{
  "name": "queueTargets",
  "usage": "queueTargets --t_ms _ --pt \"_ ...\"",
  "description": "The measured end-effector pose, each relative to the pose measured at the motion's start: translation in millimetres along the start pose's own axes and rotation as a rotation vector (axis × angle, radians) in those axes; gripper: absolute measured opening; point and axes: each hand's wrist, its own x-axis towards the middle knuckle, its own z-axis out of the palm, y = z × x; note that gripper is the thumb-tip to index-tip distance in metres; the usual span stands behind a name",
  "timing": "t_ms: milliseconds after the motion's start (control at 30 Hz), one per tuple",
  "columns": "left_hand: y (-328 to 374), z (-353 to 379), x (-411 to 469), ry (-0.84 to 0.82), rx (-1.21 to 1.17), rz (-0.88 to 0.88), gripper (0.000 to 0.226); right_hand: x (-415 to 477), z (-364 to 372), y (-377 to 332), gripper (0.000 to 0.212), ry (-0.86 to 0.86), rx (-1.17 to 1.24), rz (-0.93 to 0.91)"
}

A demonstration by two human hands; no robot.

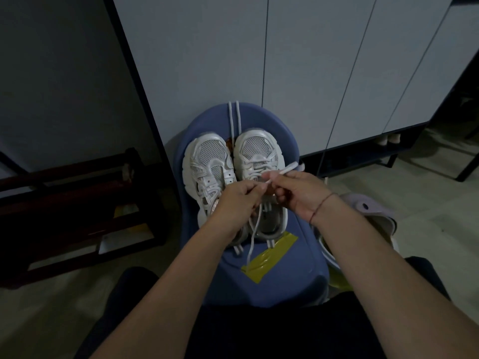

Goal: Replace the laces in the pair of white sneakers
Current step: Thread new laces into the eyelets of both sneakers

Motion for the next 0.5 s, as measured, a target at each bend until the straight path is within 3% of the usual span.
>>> queueTargets --t_ms 233,367,433,500 --pt "-0.2 -7.1 1.0 -0.040 0.026 -0.033 0.030 14.8 -35.9 -25.1 0.022 0.216 0.523 0.023" --pt "-1.6 -2.6 1.7 -0.024 0.013 -0.034 0.031 8.3 -19.2 -9.8 0.020 0.080 0.185 0.143" --pt "-1.6 1.2 3.2 -0.017 0.007 -0.025 0.030 4.4 -7.5 -0.3 0.018 0.015 0.000 0.122" --pt "-1.9 3.4 4.6 -0.017 -0.005 -0.024 0.028 3.6 -4.7 1.2 0.019 0.044 -0.019 0.055"
